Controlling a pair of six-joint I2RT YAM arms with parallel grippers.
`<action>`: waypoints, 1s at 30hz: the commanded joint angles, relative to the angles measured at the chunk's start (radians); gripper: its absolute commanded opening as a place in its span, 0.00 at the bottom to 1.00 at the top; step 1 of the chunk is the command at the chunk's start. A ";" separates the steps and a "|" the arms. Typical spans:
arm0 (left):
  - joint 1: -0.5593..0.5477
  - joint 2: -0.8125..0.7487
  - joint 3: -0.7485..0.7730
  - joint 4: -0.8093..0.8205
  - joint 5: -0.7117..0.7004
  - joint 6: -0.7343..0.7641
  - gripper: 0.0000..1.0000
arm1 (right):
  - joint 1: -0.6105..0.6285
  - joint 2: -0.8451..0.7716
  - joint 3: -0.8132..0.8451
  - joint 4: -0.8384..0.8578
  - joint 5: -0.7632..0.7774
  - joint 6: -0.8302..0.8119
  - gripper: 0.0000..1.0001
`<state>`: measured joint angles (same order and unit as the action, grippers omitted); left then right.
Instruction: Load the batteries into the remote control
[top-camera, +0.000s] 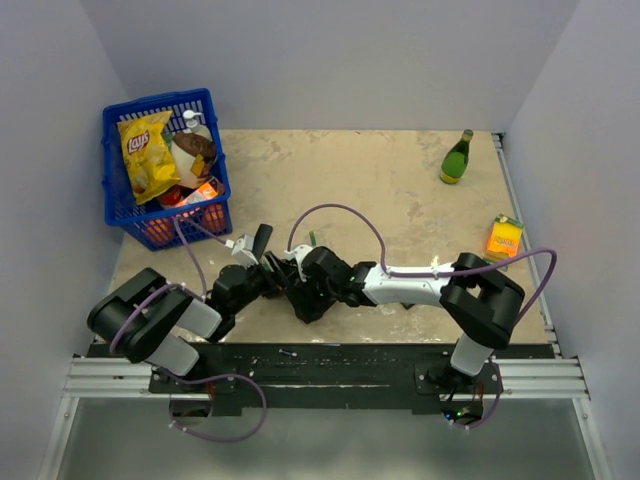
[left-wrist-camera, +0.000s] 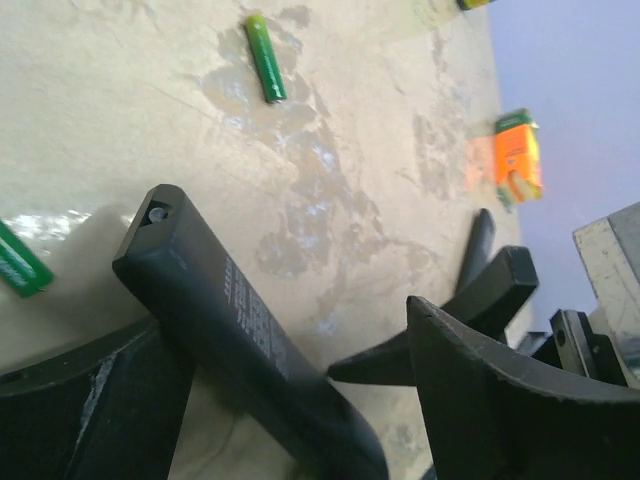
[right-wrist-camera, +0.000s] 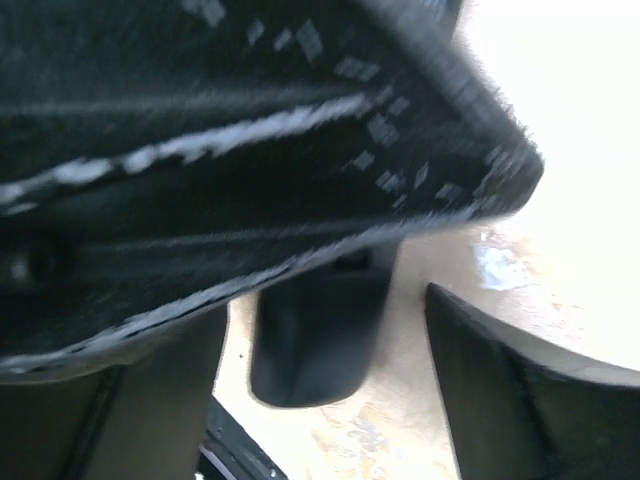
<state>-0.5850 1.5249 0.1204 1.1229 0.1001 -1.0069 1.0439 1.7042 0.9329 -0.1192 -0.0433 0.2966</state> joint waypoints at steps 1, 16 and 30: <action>-0.030 -0.136 0.077 -0.167 -0.074 0.137 0.86 | 0.016 0.048 0.032 0.001 0.063 0.039 0.77; -0.032 -0.575 0.154 -0.819 -0.212 0.310 0.88 | 0.016 -0.012 -0.003 -0.215 0.401 0.108 0.37; -0.029 -1.124 0.547 -1.575 -0.535 0.414 1.00 | 0.015 -0.230 -0.009 -0.207 0.283 0.124 0.98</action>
<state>-0.6117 0.4946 0.5251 -0.2184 -0.2882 -0.6640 1.0641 1.6062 0.9077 -0.3046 0.2604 0.3946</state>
